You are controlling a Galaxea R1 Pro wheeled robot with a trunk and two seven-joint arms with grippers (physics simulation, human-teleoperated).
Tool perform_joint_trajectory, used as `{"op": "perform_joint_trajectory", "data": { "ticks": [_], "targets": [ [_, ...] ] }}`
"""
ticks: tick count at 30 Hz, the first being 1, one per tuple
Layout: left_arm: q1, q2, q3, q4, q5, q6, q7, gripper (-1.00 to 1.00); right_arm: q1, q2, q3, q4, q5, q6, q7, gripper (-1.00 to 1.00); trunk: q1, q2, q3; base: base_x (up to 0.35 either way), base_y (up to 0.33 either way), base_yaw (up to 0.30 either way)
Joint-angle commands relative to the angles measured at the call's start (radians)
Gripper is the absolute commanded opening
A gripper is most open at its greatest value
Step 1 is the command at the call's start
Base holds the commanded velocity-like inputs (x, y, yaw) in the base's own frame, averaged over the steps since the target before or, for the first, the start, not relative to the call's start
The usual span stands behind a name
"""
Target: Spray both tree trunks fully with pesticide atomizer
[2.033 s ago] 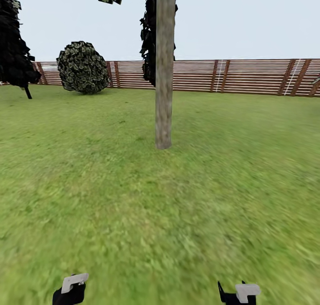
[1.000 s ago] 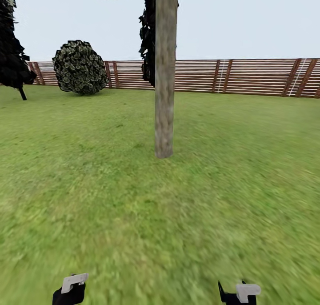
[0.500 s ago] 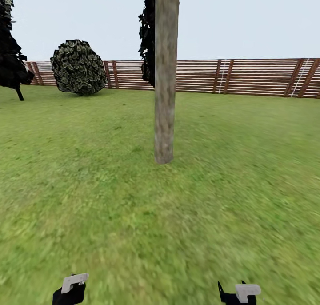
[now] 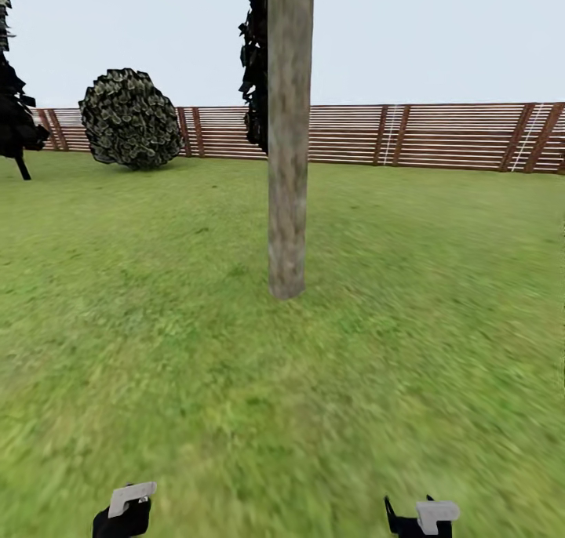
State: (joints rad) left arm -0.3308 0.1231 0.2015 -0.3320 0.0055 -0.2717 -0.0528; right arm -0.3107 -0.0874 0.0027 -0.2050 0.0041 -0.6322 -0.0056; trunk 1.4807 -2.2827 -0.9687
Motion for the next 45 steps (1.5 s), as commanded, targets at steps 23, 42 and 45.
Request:
{"op": "perform_joint_trajectory", "data": {
  "ticks": [23, 42, 45],
  "targets": [
    [-0.001, 0.000, 0.006, 0.001, 0.001, -0.003, -0.006, -1.00, -0.001, 0.000, 0.000, 0.001, 0.000, -0.003, -0.001, 1.00, 0.000, 0.000, -0.001, 0.339, 0.000, -0.043],
    [-0.001, 0.000, 0.006, 0.001, 0.001, -0.003, -0.006, -1.00, -0.001, 0.000, 0.000, 0.001, 0.001, -0.003, 0.000, 1.00, 0.000, 0.000, -0.001, 0.339, 0.000, 0.000],
    [-0.001, 0.000, 0.006, 0.001, 0.001, -0.003, -0.006, -1.00, -0.001, 0.000, 0.000, 0.001, 0.002, -0.003, 0.001, 1.00, 0.000, 0.000, -0.001, 0.339, 0.000, 0.000]
  ]
}}
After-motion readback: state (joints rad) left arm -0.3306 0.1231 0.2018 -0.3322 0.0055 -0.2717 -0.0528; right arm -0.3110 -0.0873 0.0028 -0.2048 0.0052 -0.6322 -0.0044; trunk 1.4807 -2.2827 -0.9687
